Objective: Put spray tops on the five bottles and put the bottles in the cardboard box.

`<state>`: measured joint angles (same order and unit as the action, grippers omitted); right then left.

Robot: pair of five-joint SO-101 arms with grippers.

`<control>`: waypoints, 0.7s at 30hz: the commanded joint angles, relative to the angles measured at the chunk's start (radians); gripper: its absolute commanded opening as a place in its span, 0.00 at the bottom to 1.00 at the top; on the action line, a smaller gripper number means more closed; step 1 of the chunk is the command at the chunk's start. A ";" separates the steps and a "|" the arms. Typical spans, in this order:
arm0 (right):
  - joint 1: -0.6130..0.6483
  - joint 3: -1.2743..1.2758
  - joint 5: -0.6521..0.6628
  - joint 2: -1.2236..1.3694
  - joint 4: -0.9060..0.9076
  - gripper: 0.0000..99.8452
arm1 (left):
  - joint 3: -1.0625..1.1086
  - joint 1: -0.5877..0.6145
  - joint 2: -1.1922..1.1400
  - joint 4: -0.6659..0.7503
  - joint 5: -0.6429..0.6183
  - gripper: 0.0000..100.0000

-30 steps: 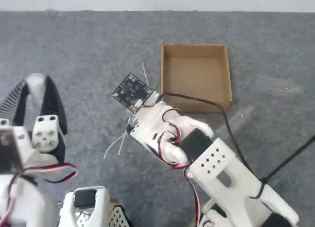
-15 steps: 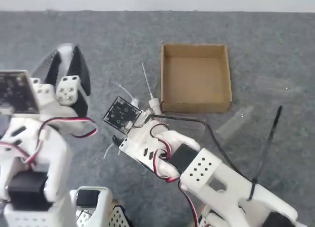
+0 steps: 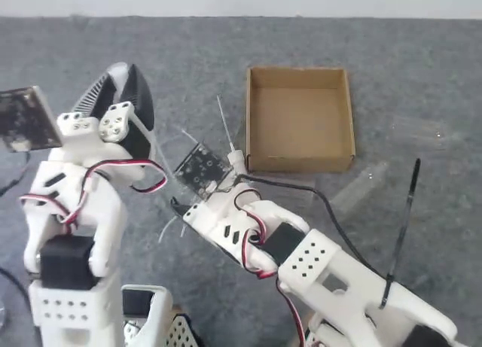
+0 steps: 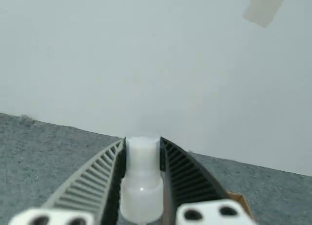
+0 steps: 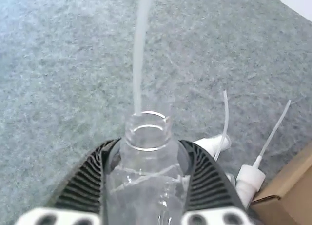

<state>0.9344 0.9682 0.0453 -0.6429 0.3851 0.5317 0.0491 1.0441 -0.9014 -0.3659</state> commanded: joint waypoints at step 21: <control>-0.021 0.140 -0.021 -0.216 -0.076 0.01 | 0.150 -0.100 0.014 -0.002 -0.017 0.01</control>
<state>0.9283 1.0879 0.0361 -0.7580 0.3790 0.6713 -0.0552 1.0441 -0.9014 -0.3751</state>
